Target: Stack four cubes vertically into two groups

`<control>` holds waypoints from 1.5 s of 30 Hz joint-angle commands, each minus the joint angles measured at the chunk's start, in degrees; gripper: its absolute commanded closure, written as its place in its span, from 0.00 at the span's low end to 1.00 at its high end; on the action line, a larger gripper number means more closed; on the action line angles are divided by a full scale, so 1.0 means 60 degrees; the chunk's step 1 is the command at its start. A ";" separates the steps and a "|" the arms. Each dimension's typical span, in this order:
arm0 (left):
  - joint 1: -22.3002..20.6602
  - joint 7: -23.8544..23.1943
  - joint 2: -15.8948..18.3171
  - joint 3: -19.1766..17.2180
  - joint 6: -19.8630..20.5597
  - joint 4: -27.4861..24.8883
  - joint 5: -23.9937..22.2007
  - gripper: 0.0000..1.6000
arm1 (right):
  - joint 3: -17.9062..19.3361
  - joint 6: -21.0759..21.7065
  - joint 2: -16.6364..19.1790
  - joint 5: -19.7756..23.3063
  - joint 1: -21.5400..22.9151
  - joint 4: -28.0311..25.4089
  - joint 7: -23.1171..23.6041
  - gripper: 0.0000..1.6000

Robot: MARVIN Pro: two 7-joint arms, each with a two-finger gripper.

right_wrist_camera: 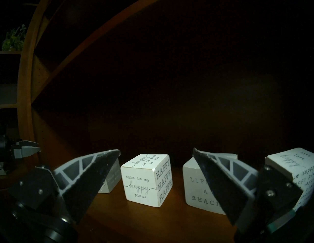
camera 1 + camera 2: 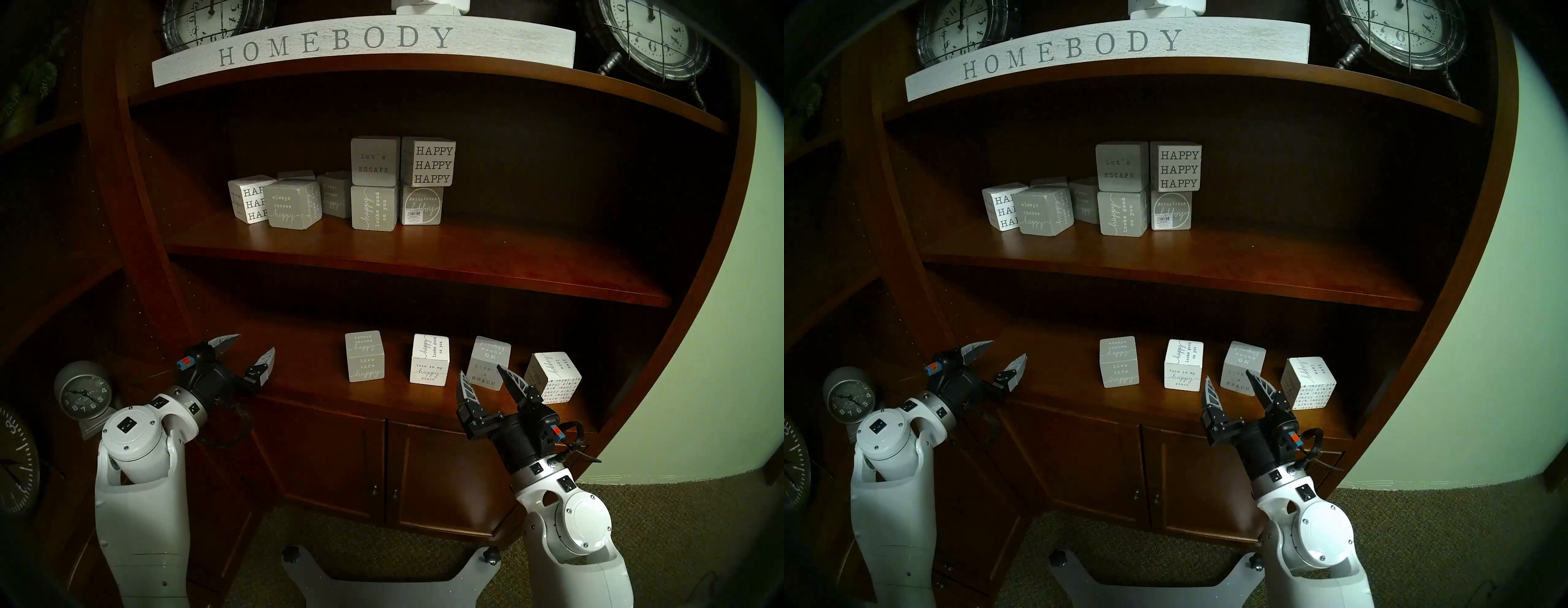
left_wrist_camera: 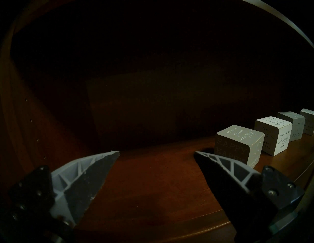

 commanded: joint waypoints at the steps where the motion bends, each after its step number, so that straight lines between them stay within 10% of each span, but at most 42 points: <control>1: -0.0019 -0.0003 0.0010 -0.0002 -0.0019 -0.0138 -0.0003 0.00 | -0.0202 0.0007 -0.0115 -0.0217 0.0508 -0.0261 -0.1212 0.00; 26: -0.0017 -0.0005 0.0005 -0.0004 -0.0016 -0.0145 0.0001 0.00 | -0.1519 0.1428 0.0214 -0.0893 0.2348 0.0920 -0.5797 0.00; 45: -0.0014 -0.0005 0.0002 -0.0005 -0.0012 -0.0152 0.0005 0.00 | -0.1920 0.1496 0.0178 -0.1048 0.3195 0.1974 -0.6622 0.00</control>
